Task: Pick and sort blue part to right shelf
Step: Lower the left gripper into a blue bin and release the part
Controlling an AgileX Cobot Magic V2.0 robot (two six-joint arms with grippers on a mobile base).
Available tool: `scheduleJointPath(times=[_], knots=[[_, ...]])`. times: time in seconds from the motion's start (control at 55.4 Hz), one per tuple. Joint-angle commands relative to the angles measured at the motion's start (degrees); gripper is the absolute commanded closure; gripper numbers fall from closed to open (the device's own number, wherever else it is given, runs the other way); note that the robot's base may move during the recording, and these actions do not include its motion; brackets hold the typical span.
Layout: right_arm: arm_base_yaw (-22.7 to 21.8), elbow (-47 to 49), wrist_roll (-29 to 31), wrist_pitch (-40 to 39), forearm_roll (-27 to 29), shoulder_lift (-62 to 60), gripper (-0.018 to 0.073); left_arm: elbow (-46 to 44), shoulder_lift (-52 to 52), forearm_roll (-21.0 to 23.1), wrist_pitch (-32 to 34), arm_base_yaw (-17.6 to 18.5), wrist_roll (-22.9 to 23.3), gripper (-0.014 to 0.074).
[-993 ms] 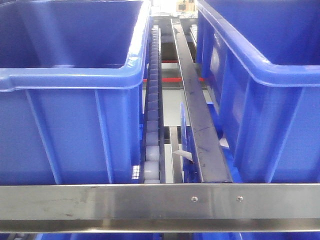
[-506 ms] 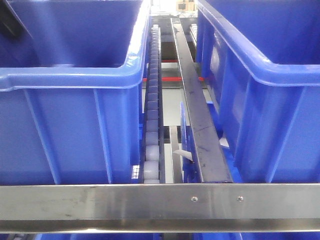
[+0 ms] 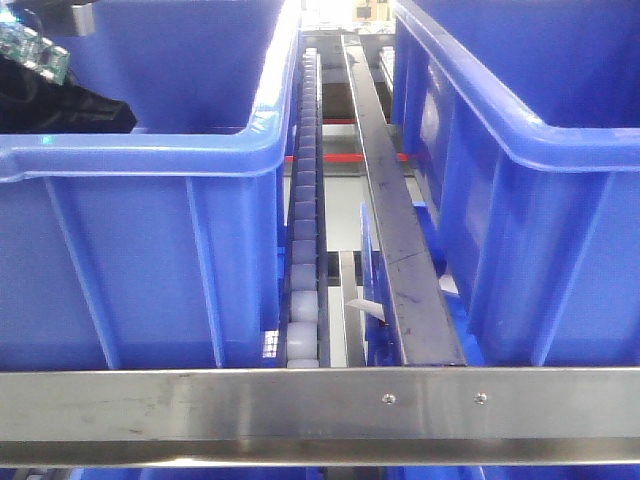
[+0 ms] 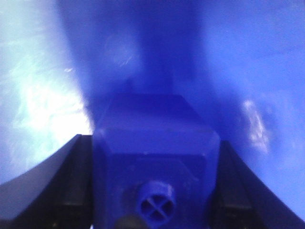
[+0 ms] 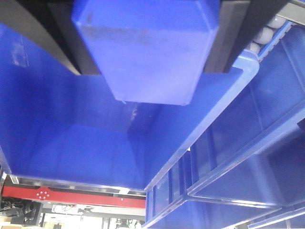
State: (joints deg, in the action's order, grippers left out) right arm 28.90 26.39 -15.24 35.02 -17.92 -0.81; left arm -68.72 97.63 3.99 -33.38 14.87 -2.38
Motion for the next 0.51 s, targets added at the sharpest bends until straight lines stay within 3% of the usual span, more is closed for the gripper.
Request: scheduleJointPath(times=[0.0, 0.108, 0.199, 0.487], knots=[[-0.2, 1.5, 0.3, -4.7, -1.3, 0.9, 0.0281, -2.7, -2.4, 0.6, 1.9, 0.0, 0.4, 0.0119], [-0.2, 1.5, 0.3, -4.7, -1.3, 0.9, 0.0281, -3.6, -2.4, 0.6, 1.3, 0.0, 0.4, -0.0008], [-0.2, 1.5, 0.3, -4.7, -1.3, 0.9, 0.0281, -4.1, -2.4, 0.6, 0.9, 0.0, 0.4, -0.0063], [-0.2, 1.5, 0.3, -4.7, -1.3, 0.9, 0.0281, -6.3, -6.9, 0.6, -5.2, 0.0, 0.4, -0.0022]])
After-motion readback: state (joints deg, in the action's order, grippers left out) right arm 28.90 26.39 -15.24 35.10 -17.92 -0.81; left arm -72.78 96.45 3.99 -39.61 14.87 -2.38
